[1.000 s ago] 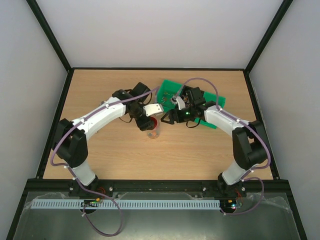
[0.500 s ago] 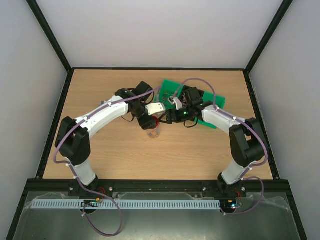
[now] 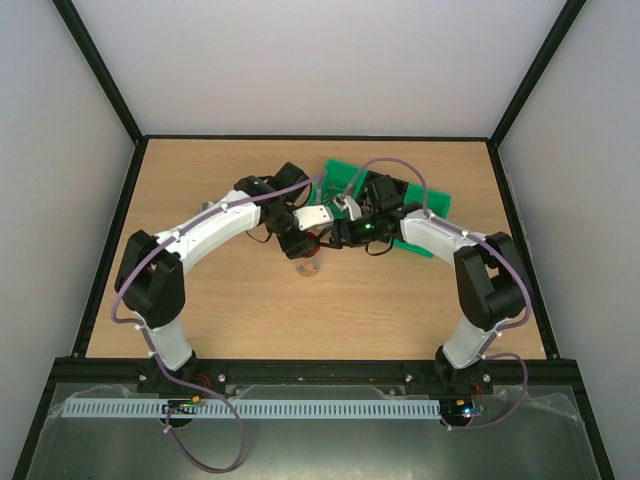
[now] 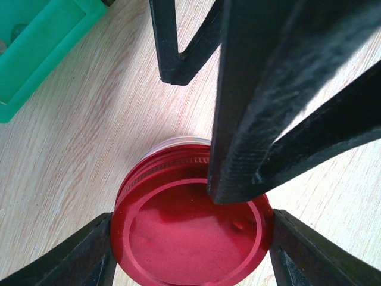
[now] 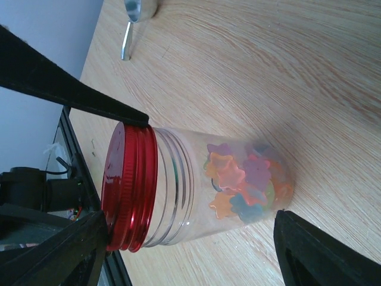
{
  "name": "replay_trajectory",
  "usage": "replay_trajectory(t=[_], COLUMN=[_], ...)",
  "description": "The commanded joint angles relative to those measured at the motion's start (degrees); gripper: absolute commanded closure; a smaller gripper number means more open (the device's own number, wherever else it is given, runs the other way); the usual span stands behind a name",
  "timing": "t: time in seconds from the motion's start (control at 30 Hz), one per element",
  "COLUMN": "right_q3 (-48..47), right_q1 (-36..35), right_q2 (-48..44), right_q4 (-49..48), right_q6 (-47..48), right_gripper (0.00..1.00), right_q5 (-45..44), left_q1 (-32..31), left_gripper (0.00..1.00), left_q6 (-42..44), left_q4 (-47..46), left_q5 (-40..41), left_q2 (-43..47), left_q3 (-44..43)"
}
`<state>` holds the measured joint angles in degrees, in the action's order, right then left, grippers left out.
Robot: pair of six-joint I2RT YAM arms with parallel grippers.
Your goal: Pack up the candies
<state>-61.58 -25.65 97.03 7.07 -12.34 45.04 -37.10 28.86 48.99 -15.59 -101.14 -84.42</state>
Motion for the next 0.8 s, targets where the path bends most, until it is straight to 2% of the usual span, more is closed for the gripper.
replay_trajectory(t=[0.0,0.27,0.53,0.63,0.77], right_q3=[-2.0,-3.5,-4.5,-4.4,-4.2], right_q1=[-0.5,-0.5,-0.5,-0.5,-0.5], right_q2=[1.8,4.2,4.3,4.3,4.4], right_q4=[-0.3,2.4,4.5,4.9,5.1], right_q6=[-0.9,-1.1,0.3,0.6,1.1], right_gripper=[0.23,0.34,0.35,0.35,0.38], right_q5=[1.4,-0.8,-1.3,-1.6,-1.9], left_q1=[-0.4,-0.4,3.1,5.0,6.4], left_gripper=[0.34,0.26,0.09,0.08,0.13], left_q6=[-0.7,-0.7,-0.8,-1.0,-1.4], left_q4=[0.9,2.1,2.6,1.7,-1.0], left_q5=[-0.1,-0.8,-8.4,-11.6,-12.3], left_q2=[-2.1,-2.3,1.4,4.0,7.2], left_q3=[-1.1,-1.5,-1.9,-1.6,0.7])
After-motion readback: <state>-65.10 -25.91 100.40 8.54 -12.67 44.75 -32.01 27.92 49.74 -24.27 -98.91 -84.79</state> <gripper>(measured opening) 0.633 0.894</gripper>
